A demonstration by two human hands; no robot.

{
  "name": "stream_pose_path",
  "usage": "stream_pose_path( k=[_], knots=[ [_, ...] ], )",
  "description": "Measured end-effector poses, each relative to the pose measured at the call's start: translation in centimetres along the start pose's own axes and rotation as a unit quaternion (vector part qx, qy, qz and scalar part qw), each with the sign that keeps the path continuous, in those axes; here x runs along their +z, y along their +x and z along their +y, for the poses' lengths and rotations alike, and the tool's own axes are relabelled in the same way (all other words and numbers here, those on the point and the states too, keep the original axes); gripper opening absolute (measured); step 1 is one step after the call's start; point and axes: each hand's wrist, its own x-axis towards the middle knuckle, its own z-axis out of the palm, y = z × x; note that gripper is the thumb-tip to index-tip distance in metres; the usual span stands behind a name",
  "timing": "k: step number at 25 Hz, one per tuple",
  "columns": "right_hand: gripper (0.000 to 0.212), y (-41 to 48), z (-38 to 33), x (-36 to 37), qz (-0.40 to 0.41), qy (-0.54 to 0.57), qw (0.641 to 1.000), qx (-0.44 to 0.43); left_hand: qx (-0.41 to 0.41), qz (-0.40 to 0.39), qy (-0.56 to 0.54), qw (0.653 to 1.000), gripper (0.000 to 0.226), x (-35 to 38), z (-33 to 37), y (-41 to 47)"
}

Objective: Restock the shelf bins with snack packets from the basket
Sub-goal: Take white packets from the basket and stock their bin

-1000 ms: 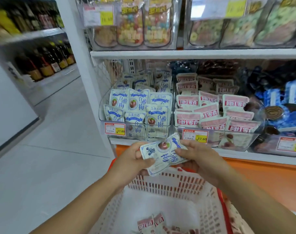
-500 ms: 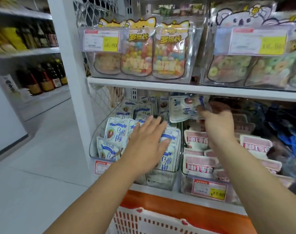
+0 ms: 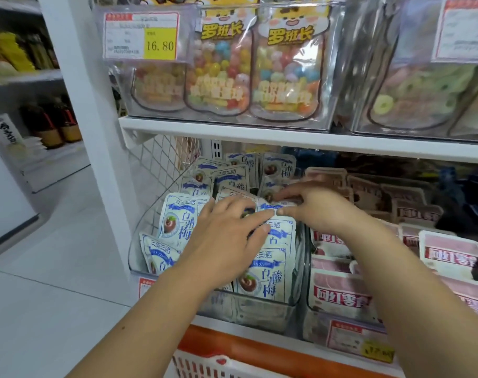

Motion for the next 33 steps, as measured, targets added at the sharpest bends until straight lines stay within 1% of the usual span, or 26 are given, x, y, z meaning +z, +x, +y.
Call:
stream_pose_path(
  k=[1,2,3,4,5,8,9,11,13,15,17,19,20,21,22,24,26,27,28,29,30,31,32,33],
  knots=[
    [0.038,0.2,0.1,0.1,0.036,-0.006,0.999,0.006,-0.006,-0.04,0.016,0.999,0.05,0.1,0.1,0.1],
    [0.037,0.2,0.2,0.1,0.081,0.013,0.997,0.011,-0.012,-0.075,0.021,0.997,0.048,0.1,0.1,0.3],
    [0.035,0.2,0.6,0.1,0.123,0.039,0.991,0.013,-0.018,-0.099,0.019,0.995,0.046,0.0,0.1,0.3],
    [0.033,0.3,0.9,0.1,0.146,0.048,0.988,0.013,-0.02,-0.111,0.015,0.993,0.046,-0.2,0.1,0.3],
    [0.032,0.3,1.1,0.2,0.139,0.041,0.989,0.014,-0.019,-0.119,0.016,0.993,0.047,-0.3,0.2,0.2],
    [0.038,-0.2,1.1,0.8,0.037,-0.006,0.999,0.028,-0.024,-0.139,0.013,0.99,0.047,-0.6,0.5,0.1],
    [0.04,-0.3,0.9,1.0,0.025,-0.029,0.999,0.036,-0.027,-0.139,0.008,0.99,0.047,-0.7,0.5,0.1],
    [0.041,-0.5,0.7,0.8,0.024,-0.06,0.997,0.036,-0.041,-0.122,-0.011,0.992,0.047,-1.2,0.0,0.3],
    [0.042,-0.9,0.6,0.1,0.024,-0.031,0.999,0.024,-0.066,-0.1,-0.019,0.993,0.048,-1.9,-0.8,0.7],
    [0.042,-1.4,0.6,-0.3,0.032,-0.004,0.999,-0.006,-0.086,-0.093,-0.016,0.992,0.049,-2.3,-1.2,1.1],
    [0.041,-2.1,0.0,0.0,0.03,-0.036,0.998,-0.035,-0.093,-0.104,-0.014,0.99,0.049,-2.1,-1.2,1.5],
    [0.041,-2.6,-0.4,0.6,0.012,-0.081,0.996,-0.034,-0.095,-0.115,-0.007,0.989,0.049,-1.9,-1.0,1.9],
    [0.04,-2.9,-0.4,0.8,0.027,-0.087,0.995,-0.038,-0.097,-0.113,-0.006,0.989,0.049,-1.8,-0.9,2.0],
    [0.04,-3.3,-0.4,0.7,0.065,-0.068,0.994,-0.05,-0.096,-0.097,-0.01,0.991,0.049,-1.8,-0.8,2.0],
    [0.038,-3.7,-0.5,0.3,0.121,-0.023,0.99,-0.067,-0.086,-0.06,-0.023,0.994,0.048,-2.0,-0.7,2.0],
    [0.033,-5.5,-1.2,-0.8,0.219,0.123,0.964,-0.083,-0.04,0.054,-0.067,0.996,0.046,-2.7,-0.2,1.1],
    [0.029,-8.5,-2.2,-1.1,0.265,0.26,0.922,-0.106,0.017,0.172,-0.098,0.98,0.042,-3.5,0.9,-0.6],
    [0.028,-10.4,-2.7,-0.6,0.267,0.29,0.91,-0.126,0.052,0.211,-0.098,0.971,0.039,-3.8,1.6,-1.8],
    [0.025,-12.5,-3.0,0.5,0.259,0.291,0.909,-0.151,0.087,0.224,-0.098,0.966,0.035,-3.6,2.5,-3.4],
    [0.024,-14.6,-2.9,2.2,0.234,0.274,0.917,-0.173,0.118,0.214,-0.099,0.965,0.032,-2.7,3.3,-5.3],
    [0.024,-16.6,-2.4,4.5,0.186,0.245,0.935,-0.178,0.141,0.183,-0.098,0.968,0.03,-1.0,3.8,-7.6],
    [0.025,-18.7,-1.6,7.1,0.123,0.208,0.956,-0.164,0.146,0.134,-0.1,0.975,0.029,1.1,4.2,-10.2],
    [0.027,-20.3,-0.2,10.0,0.051,0.168,0.975,-0.134,0.127,0.065,-0.103,0.984,0.028,3.6,4.2,-13.0],
    [0.029,-21.8,1.4,13.2,-0.028,0.133,0.987,-0.083,0.08,-0.024,-0.108,0.991,0.029,6.6,3.9,-16.2]
  ],
)
